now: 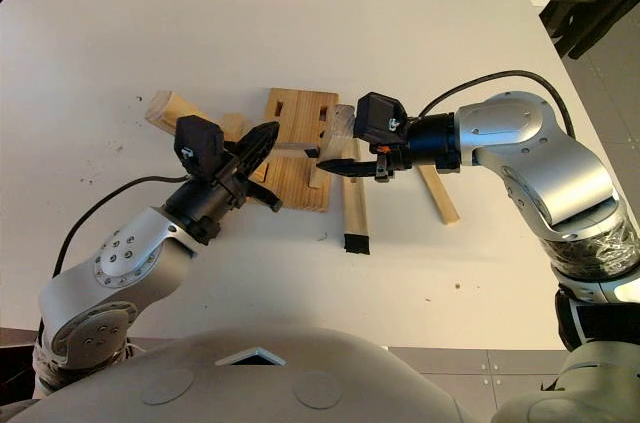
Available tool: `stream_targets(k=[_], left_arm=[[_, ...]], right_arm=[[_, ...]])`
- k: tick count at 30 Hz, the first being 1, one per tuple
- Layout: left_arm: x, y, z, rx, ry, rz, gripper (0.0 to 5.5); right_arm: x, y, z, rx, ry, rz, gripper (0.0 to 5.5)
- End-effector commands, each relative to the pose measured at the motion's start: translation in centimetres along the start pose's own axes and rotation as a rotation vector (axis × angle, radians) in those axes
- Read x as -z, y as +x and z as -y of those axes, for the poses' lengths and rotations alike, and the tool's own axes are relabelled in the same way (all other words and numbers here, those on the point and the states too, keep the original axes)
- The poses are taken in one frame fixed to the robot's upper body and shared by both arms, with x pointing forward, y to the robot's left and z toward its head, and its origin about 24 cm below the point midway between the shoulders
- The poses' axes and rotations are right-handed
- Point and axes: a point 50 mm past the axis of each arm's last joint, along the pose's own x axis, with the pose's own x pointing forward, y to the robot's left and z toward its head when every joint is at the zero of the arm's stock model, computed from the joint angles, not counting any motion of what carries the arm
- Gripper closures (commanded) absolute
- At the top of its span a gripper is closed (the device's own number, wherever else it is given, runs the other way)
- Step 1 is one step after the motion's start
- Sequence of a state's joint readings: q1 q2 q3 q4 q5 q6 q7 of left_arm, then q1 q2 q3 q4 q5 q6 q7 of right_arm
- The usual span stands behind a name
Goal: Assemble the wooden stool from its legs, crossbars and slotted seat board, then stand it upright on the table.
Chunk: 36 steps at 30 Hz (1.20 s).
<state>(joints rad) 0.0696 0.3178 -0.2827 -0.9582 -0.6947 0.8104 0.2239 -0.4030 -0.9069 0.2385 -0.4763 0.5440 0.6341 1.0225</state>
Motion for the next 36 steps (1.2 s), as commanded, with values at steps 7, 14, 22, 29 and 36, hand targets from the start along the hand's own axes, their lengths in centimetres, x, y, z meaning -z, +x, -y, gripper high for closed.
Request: stream_targets(k=[7,14,22,29,36], left_arm=[[5.7,0.0,-1.7,-0.097,-0.068,-0.246,5.50],[-2.2,0.0,-1.4,-0.035,-0.172,0.294,5.50],[-4.0,0.1,-0.7,0.041,-0.152,0.327,5.50],[-14.5,-3.9,-5.0,-0.047,-0.187,0.918,5.50],[-10.6,-6.7,-11.6,-0.484,0.008,0.596,5.50]], right_arm=[[1.2,0.9,-0.7,-0.061,0.059,-0.082,3.49],[1.7,0.9,-0.5,-0.049,0.071,-0.099,3.49],[1.6,1.1,-0.3,-0.030,0.073,-0.087,3.49],[1.7,0.8,-0.1,-0.023,0.073,-0.096,3.49],[1.5,1.0,0.2,-0.048,0.061,-0.084,3.49]])
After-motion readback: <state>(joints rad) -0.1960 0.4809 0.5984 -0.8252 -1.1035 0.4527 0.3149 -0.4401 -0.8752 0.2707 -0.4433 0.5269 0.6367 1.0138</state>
